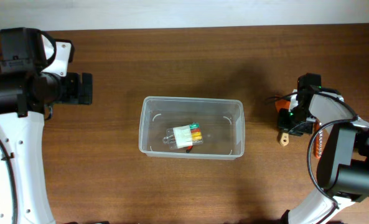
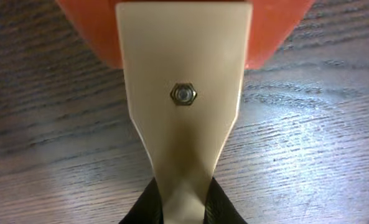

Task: Pack container
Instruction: 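Grasp the wooden scraper handle with the right gripper, then lift the scraper with the right gripper and lower it into the container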

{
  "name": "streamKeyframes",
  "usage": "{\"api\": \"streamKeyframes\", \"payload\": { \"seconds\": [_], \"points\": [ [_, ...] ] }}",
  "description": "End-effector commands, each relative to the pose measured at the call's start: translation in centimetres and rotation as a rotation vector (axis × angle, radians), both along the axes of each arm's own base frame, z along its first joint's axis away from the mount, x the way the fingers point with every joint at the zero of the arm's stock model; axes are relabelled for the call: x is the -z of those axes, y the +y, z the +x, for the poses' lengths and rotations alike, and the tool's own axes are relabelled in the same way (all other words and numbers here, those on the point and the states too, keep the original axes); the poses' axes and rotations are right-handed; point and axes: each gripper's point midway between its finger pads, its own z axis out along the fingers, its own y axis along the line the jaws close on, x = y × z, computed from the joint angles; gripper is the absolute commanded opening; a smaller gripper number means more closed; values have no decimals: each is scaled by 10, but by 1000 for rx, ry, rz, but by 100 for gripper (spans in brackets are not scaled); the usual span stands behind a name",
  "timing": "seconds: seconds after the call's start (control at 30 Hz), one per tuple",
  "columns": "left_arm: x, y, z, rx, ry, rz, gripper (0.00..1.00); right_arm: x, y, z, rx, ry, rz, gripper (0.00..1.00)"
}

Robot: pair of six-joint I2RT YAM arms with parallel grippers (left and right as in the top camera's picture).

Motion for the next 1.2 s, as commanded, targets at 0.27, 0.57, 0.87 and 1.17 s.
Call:
{"api": "streamKeyframes", "payload": {
  "seconds": [0.27, 0.57, 0.87, 1.17],
  "points": [
    [-7, 50, 1, -167, -47, 13, 99, 33, 2, -24, 7, 110, -1, 4],
    [-6, 58, -3, -192, -43, 13, 99, 6, -3, 8, 6, 32, -12, 4],
    [-7, 58, -2, -191, -46, 15, 99, -127, 16, 78, -193, -211, 8, 4],
    [-8, 59, 0, -191, -53, 16, 99, -251, 138, 82, -898, -443, -26, 4]
  ]
}}
